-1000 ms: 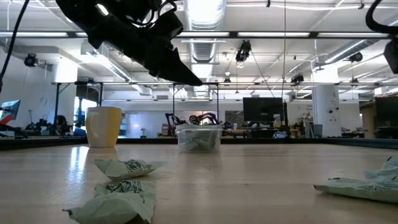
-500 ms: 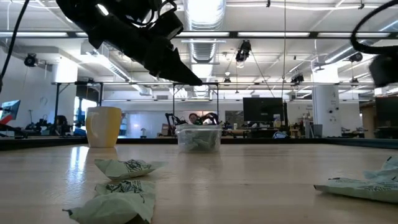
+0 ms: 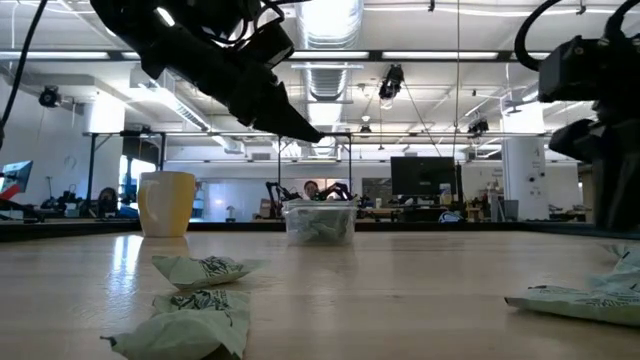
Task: Pick and place Stevia / Truvia into bins
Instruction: Put the stevia packet into the bin
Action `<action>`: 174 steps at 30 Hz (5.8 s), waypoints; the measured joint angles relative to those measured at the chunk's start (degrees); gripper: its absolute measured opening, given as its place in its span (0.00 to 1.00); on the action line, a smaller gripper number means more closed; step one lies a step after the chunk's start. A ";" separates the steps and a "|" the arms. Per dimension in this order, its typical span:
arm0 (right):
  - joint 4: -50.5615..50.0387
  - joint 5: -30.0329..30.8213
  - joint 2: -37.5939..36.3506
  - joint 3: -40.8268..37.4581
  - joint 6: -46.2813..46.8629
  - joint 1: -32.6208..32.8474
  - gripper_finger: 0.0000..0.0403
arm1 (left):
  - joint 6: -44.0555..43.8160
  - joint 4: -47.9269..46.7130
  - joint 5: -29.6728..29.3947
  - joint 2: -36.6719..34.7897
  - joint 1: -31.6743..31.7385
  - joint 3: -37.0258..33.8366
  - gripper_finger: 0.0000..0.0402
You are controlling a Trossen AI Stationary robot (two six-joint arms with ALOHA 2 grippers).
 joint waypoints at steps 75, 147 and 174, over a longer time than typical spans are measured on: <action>22.16 20.95 0.87 7.91 -49.41 -24.61 0.09 | -12.22 -18.20 0.57 -0.83 -2.61 -0.24 0.48; -5.75 -14.41 -3.39 12.37 -35.77 -33.26 0.44 | -16.58 16.23 18.05 21.00 -24.48 -2.80 0.48; -4.51 -14.11 -4.79 12.26 -35.93 -31.06 0.44 | -15.17 9.35 10.10 19.43 -24.39 -2.80 0.35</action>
